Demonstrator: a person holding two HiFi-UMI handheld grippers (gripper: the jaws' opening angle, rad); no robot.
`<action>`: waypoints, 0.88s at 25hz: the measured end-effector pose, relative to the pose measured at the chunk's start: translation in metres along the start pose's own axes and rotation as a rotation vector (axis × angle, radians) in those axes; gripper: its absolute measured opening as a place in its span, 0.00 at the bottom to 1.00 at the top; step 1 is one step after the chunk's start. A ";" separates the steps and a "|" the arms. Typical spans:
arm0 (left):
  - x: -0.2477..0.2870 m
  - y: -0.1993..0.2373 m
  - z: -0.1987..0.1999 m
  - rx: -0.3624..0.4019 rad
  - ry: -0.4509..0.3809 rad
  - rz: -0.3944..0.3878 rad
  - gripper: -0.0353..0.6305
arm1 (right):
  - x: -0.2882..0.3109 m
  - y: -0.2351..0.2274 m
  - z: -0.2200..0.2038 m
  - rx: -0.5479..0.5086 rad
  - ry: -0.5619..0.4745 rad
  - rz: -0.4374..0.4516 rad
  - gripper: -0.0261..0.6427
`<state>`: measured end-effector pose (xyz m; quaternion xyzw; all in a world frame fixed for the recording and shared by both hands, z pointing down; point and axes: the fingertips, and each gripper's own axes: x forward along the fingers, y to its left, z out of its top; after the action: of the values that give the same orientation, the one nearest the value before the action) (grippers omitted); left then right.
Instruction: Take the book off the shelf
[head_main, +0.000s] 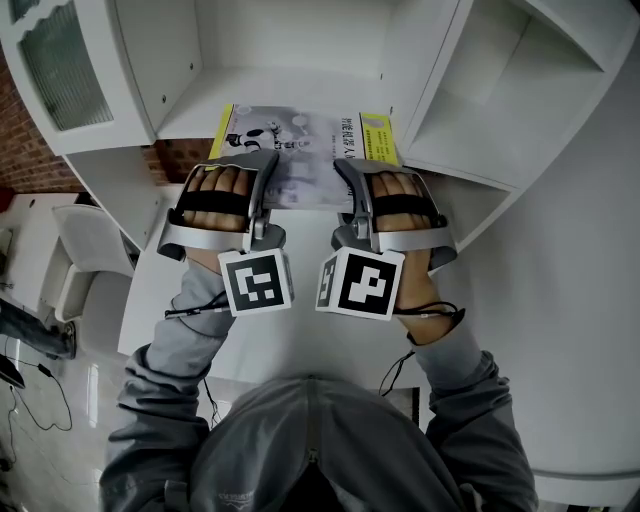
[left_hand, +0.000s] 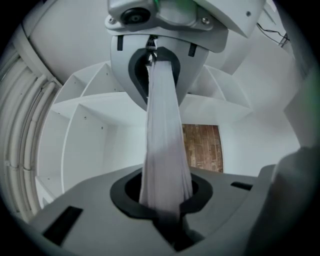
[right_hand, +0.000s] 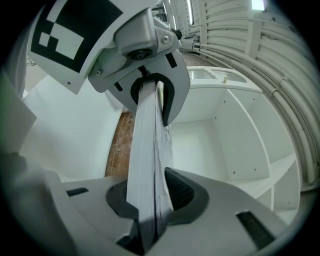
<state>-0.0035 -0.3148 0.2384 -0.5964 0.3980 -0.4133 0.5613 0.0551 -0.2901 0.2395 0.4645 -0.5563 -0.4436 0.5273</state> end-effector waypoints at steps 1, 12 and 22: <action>-0.003 -0.002 0.001 -0.004 -0.003 -0.003 0.17 | -0.003 0.003 0.000 0.004 -0.001 0.001 0.17; -0.053 -0.018 0.007 0.020 -0.021 -0.007 0.16 | -0.049 0.027 0.011 0.029 -0.016 0.003 0.17; -0.073 -0.028 0.011 0.011 -0.031 -0.035 0.16 | -0.068 0.042 0.015 0.060 -0.039 -0.001 0.17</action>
<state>-0.0179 -0.2408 0.2631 -0.6065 0.3765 -0.4161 0.5632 0.0388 -0.2156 0.2678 0.4714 -0.5793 -0.4361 0.5019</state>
